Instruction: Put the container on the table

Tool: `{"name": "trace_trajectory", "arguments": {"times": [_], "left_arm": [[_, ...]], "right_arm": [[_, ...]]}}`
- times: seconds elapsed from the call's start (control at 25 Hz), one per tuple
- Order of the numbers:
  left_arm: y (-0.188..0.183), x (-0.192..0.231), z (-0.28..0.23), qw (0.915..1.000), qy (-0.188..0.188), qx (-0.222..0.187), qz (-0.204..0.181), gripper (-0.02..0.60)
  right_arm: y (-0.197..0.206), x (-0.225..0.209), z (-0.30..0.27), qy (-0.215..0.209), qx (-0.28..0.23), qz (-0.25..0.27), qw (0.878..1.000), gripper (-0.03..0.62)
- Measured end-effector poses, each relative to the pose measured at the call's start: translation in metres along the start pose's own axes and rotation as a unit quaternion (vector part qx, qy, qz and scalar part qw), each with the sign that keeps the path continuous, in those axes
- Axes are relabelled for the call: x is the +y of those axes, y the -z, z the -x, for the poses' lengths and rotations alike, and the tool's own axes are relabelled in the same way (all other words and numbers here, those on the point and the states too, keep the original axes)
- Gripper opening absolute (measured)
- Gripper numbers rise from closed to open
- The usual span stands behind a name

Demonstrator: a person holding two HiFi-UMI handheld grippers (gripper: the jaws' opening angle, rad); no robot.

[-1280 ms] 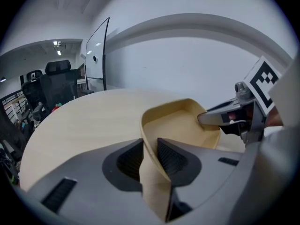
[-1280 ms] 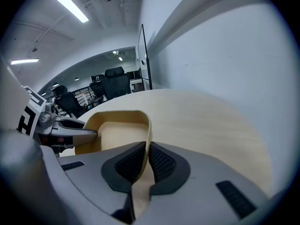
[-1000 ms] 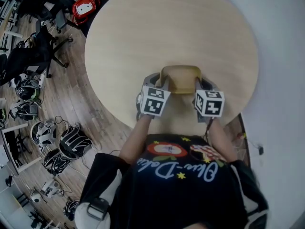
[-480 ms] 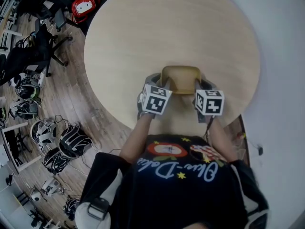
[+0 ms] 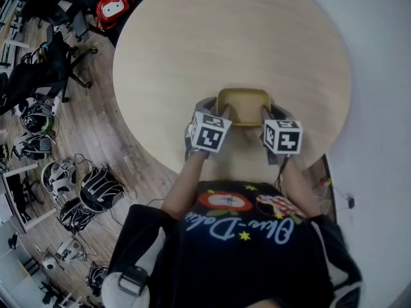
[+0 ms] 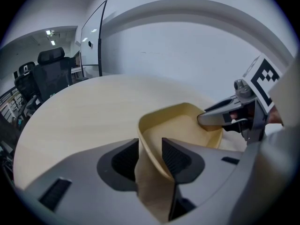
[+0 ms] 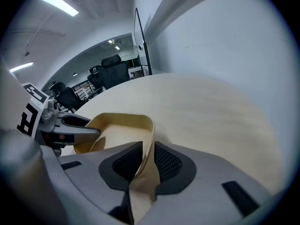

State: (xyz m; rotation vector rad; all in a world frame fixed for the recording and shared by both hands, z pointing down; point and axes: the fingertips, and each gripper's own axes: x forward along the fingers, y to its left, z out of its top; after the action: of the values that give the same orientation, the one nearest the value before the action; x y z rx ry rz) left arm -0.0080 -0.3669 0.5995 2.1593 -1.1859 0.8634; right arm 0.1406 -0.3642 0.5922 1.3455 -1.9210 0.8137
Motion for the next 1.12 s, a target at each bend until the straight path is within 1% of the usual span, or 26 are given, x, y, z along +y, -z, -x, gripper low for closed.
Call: {"name": "trace_trajectory", "arguments": {"times": [0.2, 0.4, 0.52, 0.68, 0.96, 1.12], "left_arm": [[0.002, 0.0, 0.001, 1.0, -0.003, 0.002, 0.0, 0.155], [-0.008, 0.004, 0.016, 0.9998, -0.01, -0.017, -0.005, 0.155], [-0.017, 0.008, 0.027, 0.9989, -0.026, -0.038, -0.006, 0.155], [-0.03, 0.012, 0.049, 0.9962, -0.049, -0.072, -0.006, 0.155], [-0.058, 0.004, 0.091, 0.9892, -0.056, -0.135, -0.013, 0.153], [-0.069, -0.007, 0.109, 0.9852, -0.051, -0.162, -0.024, 0.153]], "right_arm": [[-0.001, -0.005, 0.003, 0.008, -0.004, -0.003, 1.0, 0.074], [-0.012, -0.002, 0.011, 0.008, -0.022, -0.006, 1.0, 0.078], [-0.021, -0.005, 0.019, 0.016, -0.041, -0.004, 0.999, 0.078], [-0.038, -0.006, 0.037, 0.029, -0.082, 0.012, 0.996, 0.078], [-0.066, 0.011, 0.072, 0.013, -0.159, 0.026, 0.987, 0.077], [-0.076, 0.019, 0.093, 0.016, -0.195, 0.05, 0.979, 0.039]]}}
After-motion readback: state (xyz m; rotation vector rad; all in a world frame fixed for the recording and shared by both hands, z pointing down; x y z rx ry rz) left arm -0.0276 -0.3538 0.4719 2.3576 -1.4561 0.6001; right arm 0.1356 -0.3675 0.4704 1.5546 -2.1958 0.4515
